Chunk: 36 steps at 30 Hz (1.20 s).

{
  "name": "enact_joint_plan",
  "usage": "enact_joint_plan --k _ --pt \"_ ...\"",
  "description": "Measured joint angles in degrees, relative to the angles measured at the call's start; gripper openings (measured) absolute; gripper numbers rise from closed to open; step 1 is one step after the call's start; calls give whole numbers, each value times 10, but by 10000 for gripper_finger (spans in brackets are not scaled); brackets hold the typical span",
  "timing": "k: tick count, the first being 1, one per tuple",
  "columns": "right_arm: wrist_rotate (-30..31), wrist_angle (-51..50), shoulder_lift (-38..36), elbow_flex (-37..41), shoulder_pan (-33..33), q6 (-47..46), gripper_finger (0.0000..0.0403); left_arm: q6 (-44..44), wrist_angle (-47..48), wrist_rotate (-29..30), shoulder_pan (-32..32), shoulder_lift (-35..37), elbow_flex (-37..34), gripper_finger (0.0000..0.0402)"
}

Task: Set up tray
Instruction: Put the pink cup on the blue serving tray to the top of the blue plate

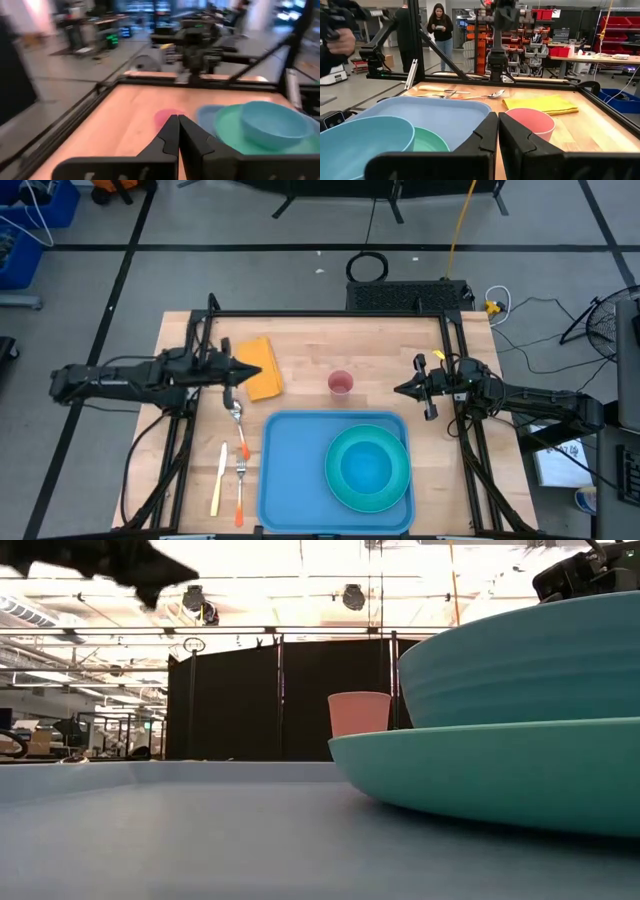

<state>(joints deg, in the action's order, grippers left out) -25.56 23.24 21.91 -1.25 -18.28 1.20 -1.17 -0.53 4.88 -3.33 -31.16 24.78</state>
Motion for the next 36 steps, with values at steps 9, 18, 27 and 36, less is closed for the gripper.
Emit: enact_joint_plan --k 9,18,27,36 --pt "0 0 0 0 0 -5 8 9 -3 23 -2 146 -117 1" --pt "0 -5 0 0 0 -2 8 19 -57 30 -25 203 -208 1" --pt "1 -27 0 0 0 5 8 23 -47 -4 -41 212 -219 1" --pt "113 -14 2 -2 0 -44 8 -5 -37 -16 -42 212 -219 10"
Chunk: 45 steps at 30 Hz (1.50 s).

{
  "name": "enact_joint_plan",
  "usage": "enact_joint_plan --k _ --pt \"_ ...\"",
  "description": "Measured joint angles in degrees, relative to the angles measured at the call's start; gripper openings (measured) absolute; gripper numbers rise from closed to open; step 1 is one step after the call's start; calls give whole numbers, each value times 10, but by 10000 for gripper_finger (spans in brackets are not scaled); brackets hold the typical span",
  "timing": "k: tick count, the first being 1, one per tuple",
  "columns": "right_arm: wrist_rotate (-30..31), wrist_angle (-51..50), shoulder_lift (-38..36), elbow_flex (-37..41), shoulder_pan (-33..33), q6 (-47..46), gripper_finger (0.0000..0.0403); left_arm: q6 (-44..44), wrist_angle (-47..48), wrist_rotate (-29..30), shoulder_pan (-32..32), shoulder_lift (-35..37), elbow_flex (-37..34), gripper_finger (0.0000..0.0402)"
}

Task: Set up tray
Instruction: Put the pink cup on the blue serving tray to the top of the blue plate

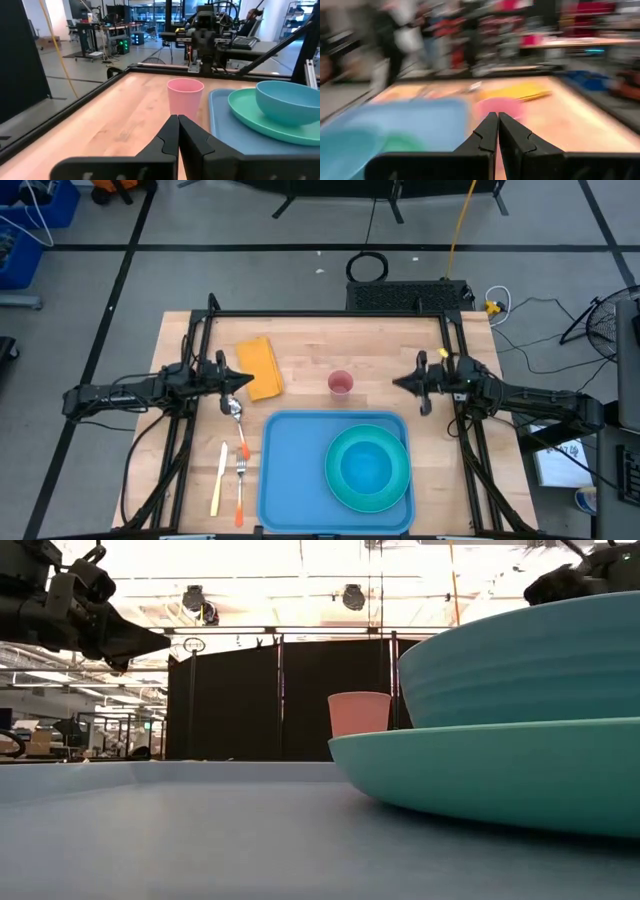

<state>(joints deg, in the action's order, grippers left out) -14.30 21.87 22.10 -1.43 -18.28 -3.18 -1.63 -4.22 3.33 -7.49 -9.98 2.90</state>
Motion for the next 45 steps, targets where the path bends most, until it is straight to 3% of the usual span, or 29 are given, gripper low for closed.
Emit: enact_joint_plan --k 2,5,8,17,23,26,30,38,45 --pt "47 -12 7 -20 -1 -24 5 -4 -2 2 0 0 0 14" --pt "54 -115 46 -77 0 -37 1 -4 -3 10 0 0 0 11" --pt "76 -150 108 -167 -1 -59 1 -4 -6 25 0 0 0 3" --pt "75 -376 412 -475 -11 -52 3 3 -40 27 0 -1 0 32" --pt "43 -543 604 -713 -11 67 8 16 -44 27 0 -1 0 34" --pt "39 -622 682 -811 -1 103 30 17 -44 27 0 -1 0 31" --pt "44 -681 752 -920 12 136 92 19 -41 27 0 -1 0 33" --pt "69 -721 818 -973 54 202 227 14 -26 25 0 -1 0 32" --pt "70 -729 822 -956 71 215 255 11 -16 6 0 -1 0 31"
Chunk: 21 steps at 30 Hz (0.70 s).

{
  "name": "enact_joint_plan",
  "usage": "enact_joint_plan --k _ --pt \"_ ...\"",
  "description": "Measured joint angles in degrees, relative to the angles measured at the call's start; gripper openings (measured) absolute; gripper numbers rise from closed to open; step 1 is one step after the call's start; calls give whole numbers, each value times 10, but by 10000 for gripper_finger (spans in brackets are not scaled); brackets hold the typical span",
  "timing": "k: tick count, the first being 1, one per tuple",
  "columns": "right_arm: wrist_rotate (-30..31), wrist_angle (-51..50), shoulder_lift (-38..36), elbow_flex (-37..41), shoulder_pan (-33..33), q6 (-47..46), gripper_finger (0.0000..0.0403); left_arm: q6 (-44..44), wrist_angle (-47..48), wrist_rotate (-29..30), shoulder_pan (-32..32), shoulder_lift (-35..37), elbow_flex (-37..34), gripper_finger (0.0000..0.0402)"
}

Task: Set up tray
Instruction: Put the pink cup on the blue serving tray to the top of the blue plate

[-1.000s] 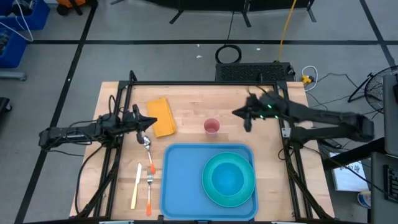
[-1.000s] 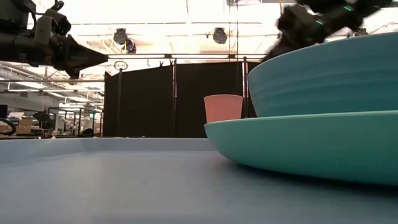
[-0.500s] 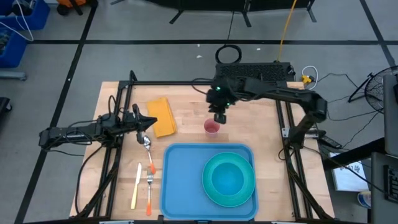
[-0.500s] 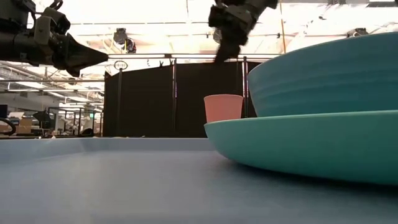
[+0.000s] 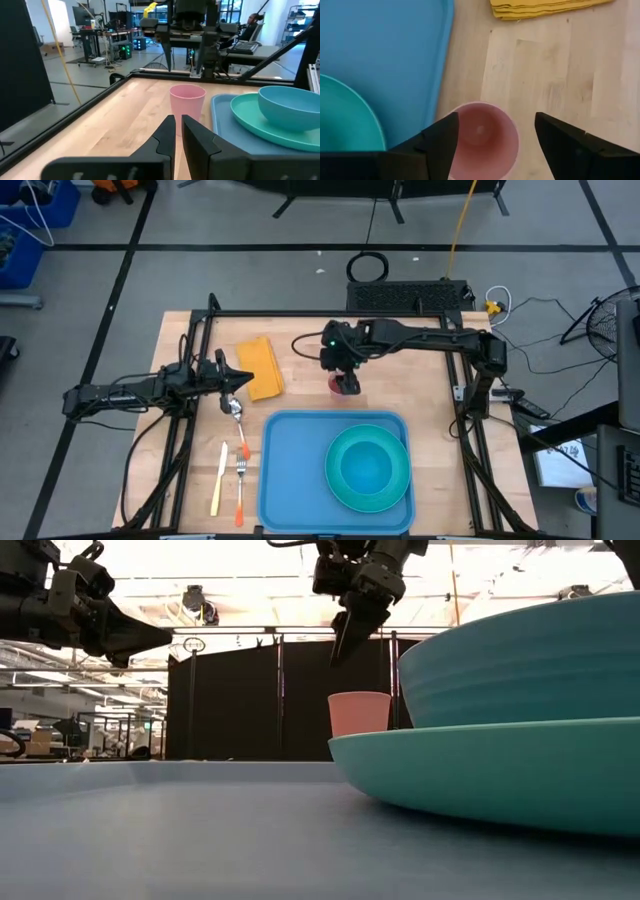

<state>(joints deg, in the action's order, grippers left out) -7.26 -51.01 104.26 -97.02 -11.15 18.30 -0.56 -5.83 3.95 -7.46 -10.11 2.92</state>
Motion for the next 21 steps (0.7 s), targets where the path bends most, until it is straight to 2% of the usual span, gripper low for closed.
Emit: enact_joint_plan --k 3,7,21 --pt "5 -3 -1 9 -2 -6 251 0 0 0 0 0 0 31" --pt "43 -2 -1 32 -9 -5 250 0 -4 0 0 0 0 31" --pt "27 104 -1 153 -38 -10 251 0 -4 1 0 0 0 31"
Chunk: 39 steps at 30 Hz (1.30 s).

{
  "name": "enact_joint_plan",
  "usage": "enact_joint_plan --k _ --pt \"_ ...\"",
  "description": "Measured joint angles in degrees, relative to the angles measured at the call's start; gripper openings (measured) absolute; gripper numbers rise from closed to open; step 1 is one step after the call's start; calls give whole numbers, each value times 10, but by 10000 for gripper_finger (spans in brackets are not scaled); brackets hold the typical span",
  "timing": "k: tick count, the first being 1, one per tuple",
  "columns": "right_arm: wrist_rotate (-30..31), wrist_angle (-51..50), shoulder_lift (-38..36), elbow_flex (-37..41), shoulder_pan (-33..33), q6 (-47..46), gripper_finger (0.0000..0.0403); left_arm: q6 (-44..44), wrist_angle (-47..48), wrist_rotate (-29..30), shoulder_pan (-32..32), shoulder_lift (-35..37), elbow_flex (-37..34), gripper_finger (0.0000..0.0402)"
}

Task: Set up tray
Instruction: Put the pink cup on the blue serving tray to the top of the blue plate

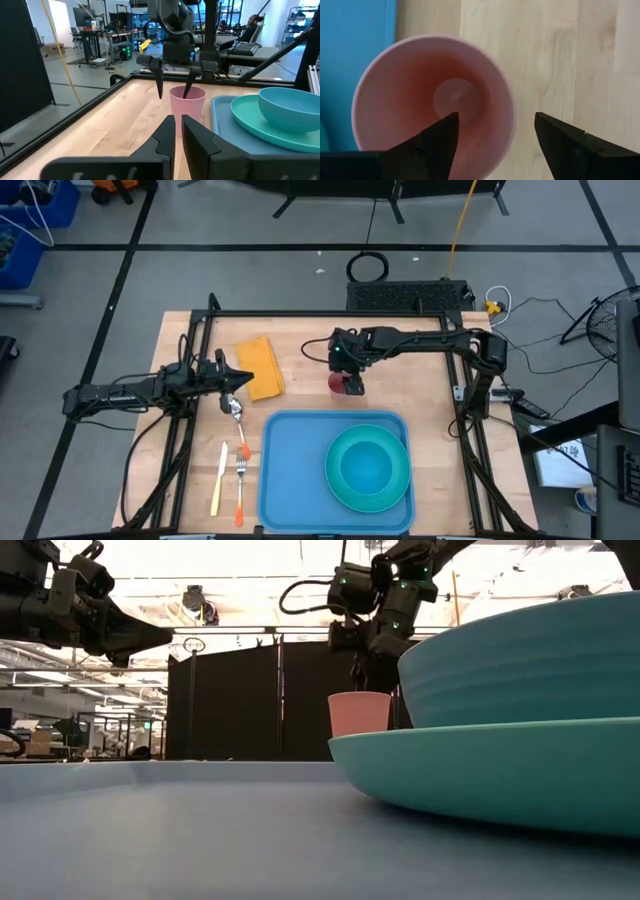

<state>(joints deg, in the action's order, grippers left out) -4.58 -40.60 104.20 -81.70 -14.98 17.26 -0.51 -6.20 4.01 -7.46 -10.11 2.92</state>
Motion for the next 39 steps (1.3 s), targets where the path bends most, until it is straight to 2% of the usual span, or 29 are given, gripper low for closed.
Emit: enact_joint_plan --k 2,5,14,22,25,28,36,39 --pt "-1 1 0 3 0 -6 241 0 0 0 0 0 0 31" --pt "-2 1 0 5 -1 -16 207 0 0 1 0 0 0 31" --pt "-14 7 0 6 -2 -44 16 0 -1 6 0 0 0 31" --pt "-19 -5 -8 -37 -23 -74 4 0 -1 6 0 0 0 31" --pt "-68 -21 -17 -77 -31 -75 3 2 -1 6 0 0 0 31" --pt "-89 -53 -21 -131 -27 -77 2 4 -1 6 0 0 0 31" --pt "-89 -146 -14 -299 34 -120 1 3 -8 16 0 0 0 31" --pt "-89 -173 -3 -327 69 -148 1 3 -12 18 0 0 0 31"
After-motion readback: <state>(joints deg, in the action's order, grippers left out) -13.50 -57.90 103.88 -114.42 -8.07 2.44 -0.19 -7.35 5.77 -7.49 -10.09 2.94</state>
